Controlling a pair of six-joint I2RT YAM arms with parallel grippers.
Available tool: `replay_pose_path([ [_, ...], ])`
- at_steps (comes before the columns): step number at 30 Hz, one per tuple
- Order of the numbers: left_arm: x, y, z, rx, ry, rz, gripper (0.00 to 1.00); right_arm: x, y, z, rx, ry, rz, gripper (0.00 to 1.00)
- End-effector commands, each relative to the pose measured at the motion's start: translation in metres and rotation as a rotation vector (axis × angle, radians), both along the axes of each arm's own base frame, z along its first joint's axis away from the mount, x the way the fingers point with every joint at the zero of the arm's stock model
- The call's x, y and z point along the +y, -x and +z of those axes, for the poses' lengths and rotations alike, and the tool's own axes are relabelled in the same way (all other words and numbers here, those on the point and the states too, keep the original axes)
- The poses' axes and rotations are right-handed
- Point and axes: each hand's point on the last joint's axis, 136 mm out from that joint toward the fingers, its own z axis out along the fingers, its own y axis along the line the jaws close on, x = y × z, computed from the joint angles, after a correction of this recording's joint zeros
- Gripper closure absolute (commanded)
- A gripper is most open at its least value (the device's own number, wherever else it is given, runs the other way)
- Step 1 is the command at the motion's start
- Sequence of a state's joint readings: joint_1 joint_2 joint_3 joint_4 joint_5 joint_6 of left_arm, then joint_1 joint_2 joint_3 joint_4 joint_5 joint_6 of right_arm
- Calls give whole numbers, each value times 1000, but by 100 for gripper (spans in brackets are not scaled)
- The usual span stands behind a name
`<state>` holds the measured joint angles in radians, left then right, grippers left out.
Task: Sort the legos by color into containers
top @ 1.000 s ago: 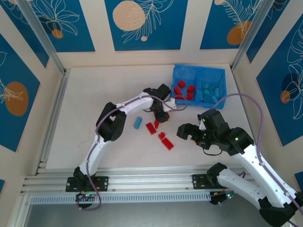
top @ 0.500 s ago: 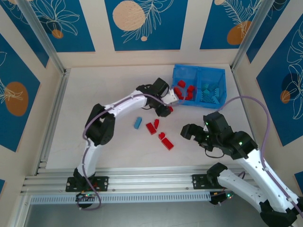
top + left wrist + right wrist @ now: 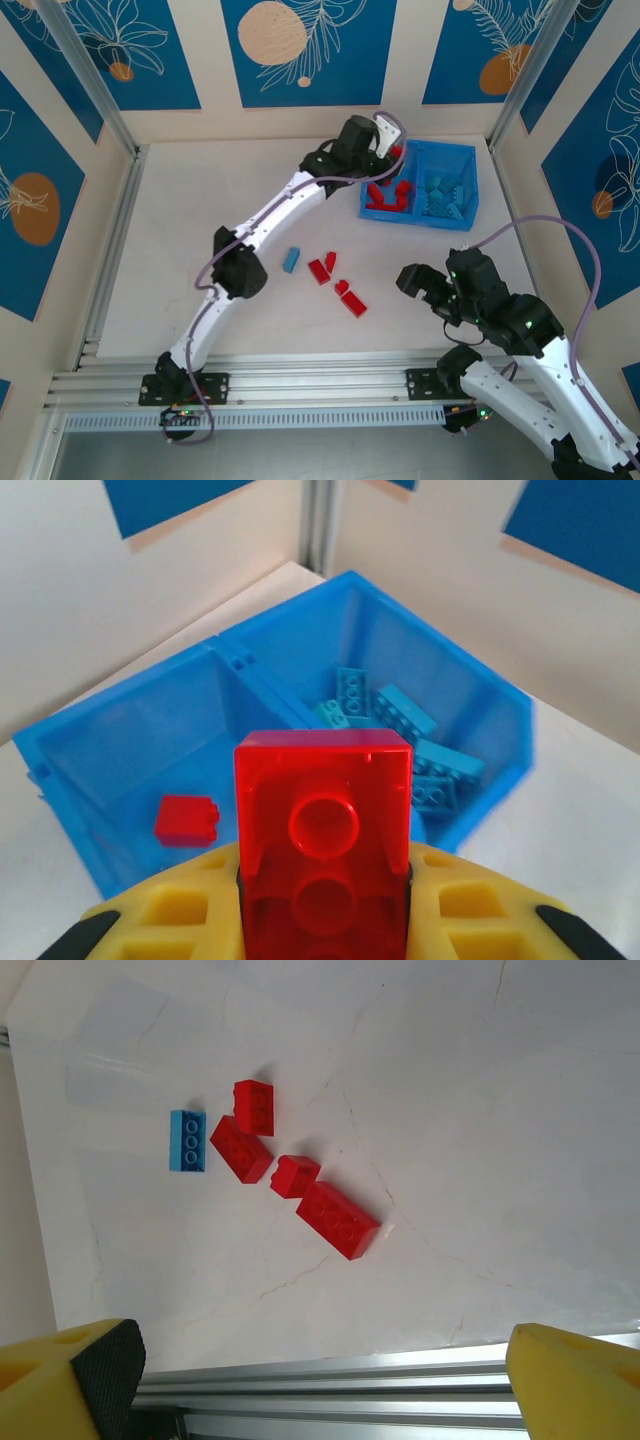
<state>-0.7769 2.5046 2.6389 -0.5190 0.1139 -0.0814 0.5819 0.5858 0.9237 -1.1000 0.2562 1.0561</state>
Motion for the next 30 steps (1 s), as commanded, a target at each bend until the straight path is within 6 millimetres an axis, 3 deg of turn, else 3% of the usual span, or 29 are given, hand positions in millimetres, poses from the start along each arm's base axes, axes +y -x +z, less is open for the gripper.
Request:
replay_pose_path([
  [1,-8,-26,-32,43,57,128,80,-5,6,6,5,-6,-18,5],
  [4,-15,-32,-47,63,97,149,76,-6,9,8,1,-13,-17,6],
  [7,-22,-31,-53,69,106,136,65,-8,13,10,-1,-21,-21,6],
  [13,-20,-28,-37,37,105,133,50,-9,16,3,5,-38,-33,6],
  [17,-16,-22,-9,11,120,118,47,-9,15,1,6,-33,-30,6],
  [21,-10,-4,36,-2,156,77,47,-8,12,0,-3,-24,-25,6],
  [26,4,49,102,-43,188,-70,46,-7,7,-6,-2,32,10,6],
  [30,41,100,137,-185,224,-155,45,8,-2,-14,13,83,121,6],
])
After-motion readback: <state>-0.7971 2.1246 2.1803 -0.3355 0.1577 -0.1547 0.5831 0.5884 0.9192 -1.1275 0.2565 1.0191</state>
